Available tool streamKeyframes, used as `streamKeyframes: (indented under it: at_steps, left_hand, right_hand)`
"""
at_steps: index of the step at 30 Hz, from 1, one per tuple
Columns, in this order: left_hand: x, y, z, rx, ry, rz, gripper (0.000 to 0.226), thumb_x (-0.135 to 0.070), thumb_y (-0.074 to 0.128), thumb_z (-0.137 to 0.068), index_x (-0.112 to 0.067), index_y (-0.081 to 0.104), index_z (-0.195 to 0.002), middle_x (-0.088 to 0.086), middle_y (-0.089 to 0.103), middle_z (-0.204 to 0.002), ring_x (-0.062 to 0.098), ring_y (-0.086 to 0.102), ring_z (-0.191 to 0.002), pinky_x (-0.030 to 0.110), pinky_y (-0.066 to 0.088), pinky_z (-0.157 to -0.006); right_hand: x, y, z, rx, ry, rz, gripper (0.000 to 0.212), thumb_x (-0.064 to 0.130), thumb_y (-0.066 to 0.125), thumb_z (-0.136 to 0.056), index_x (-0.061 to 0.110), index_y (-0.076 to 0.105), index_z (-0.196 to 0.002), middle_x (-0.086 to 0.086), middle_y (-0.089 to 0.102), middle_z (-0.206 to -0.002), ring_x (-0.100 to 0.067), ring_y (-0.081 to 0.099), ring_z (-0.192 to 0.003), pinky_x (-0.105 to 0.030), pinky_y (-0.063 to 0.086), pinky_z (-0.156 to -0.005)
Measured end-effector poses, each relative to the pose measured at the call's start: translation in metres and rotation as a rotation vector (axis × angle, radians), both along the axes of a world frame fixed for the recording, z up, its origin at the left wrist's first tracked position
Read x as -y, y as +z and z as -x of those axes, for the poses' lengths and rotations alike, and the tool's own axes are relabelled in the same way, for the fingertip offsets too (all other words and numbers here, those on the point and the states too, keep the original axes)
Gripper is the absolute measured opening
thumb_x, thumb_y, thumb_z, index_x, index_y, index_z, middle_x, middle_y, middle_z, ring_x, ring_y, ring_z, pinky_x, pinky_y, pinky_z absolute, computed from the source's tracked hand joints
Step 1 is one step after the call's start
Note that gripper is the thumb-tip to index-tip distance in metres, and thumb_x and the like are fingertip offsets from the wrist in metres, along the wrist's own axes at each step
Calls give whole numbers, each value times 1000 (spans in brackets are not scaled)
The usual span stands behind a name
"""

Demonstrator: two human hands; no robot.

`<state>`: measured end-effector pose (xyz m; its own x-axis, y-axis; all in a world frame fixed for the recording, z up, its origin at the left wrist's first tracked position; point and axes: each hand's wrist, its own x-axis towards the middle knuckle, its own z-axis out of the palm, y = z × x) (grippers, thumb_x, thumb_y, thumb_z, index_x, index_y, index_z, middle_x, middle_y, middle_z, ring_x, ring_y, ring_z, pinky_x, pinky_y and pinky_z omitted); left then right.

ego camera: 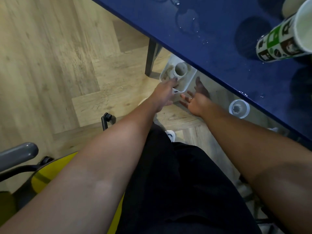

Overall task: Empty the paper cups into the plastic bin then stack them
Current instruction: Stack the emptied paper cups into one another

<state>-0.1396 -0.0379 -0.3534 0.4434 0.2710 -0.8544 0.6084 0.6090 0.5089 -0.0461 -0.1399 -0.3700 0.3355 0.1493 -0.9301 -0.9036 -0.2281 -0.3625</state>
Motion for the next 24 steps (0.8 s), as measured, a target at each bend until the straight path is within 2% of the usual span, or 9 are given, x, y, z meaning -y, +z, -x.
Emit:
streamKeyframes:
  at_steps: [3, 6, 10, 13, 15, 18, 21, 24]
  left_hand:
    - [3, -3, 8, -17, -66, -32, 27, -41, 52, -104, -25, 55, -126, -3, 57, -120, 22, 59, -106, 44, 53, -91]
    - [4, -3, 14, -41, -123, -67, 12, -33, 56, -101, -26, 61, -109, 2, 63, -107, 21, 60, -88, 38, 52, -76]
    - [5, 2, 17, -57, -166, -96, 8, -24, 59, -98, -30, 62, -94, 4, 60, -90, 21, 53, -74, 29, 42, -59]
    - [11, 11, 22, -83, -235, -130, 8, -22, 60, -98, -28, 61, -93, 4, 58, -83, 22, 52, -70, 27, 38, -54]
    - [16, 20, 27, -92, -270, -168, 3, -22, 60, -98, -24, 61, -96, 6, 59, -87, 23, 55, -73, 27, 40, -53]
    - [27, 37, 39, -89, -306, -221, 14, -21, 61, -97, -23, 61, -112, 5, 61, -93, 23, 60, -78, 28, 44, -60]
    - [36, 57, 51, -55, -293, -278, 18, -21, 60, -97, -25, 63, -114, 4, 65, -102, 24, 65, -87, 30, 46, -72]
    - [42, 83, 56, -5, -267, -331, 24, -18, 58, -98, -22, 64, -121, 3, 67, -107, 18, 67, -88, 28, 48, -71]
  right_hand:
    - [9, 0, 6, -17, 69, 21, 65, 58, 50, -97, 21, 37, -149, -12, 48, -147, -30, 61, -107, -48, 57, -89]
    - [15, 5, 12, -27, 104, 18, 60, 57, 47, -99, 23, 39, -148, -13, 49, -147, -31, 62, -107, -48, 58, -87]
    - [18, 15, 21, -29, 210, 2, 61, 57, 41, -101, 27, 31, -153, -11, 51, -145, -29, 64, -108, -45, 58, -87]
    - [25, 27, 30, -31, 294, -1, 61, 57, 41, -101, 26, 30, -154, -9, 51, -145, -28, 64, -108, -46, 57, -91]
    - [31, 35, 34, -33, 366, -12, 60, 55, 39, -102, 24, 31, -153, -8, 50, -144, -28, 64, -109, -47, 55, -94]
    - [45, 54, 42, -9, 465, -13, 51, 52, 41, -103, 25, 37, -147, -7, 55, -136, -29, 64, -108, -48, 54, -96]
    - [57, 79, 49, 62, 612, -19, 36, 46, 45, -104, 28, 47, -135, -6, 61, -128, -28, 65, -105, -46, 53, -94]
    - [66, 113, 51, 115, 687, -41, 31, 41, 48, -103, 27, 54, -130, -5, 65, -121, -27, 67, -105, -45, 52, -95]
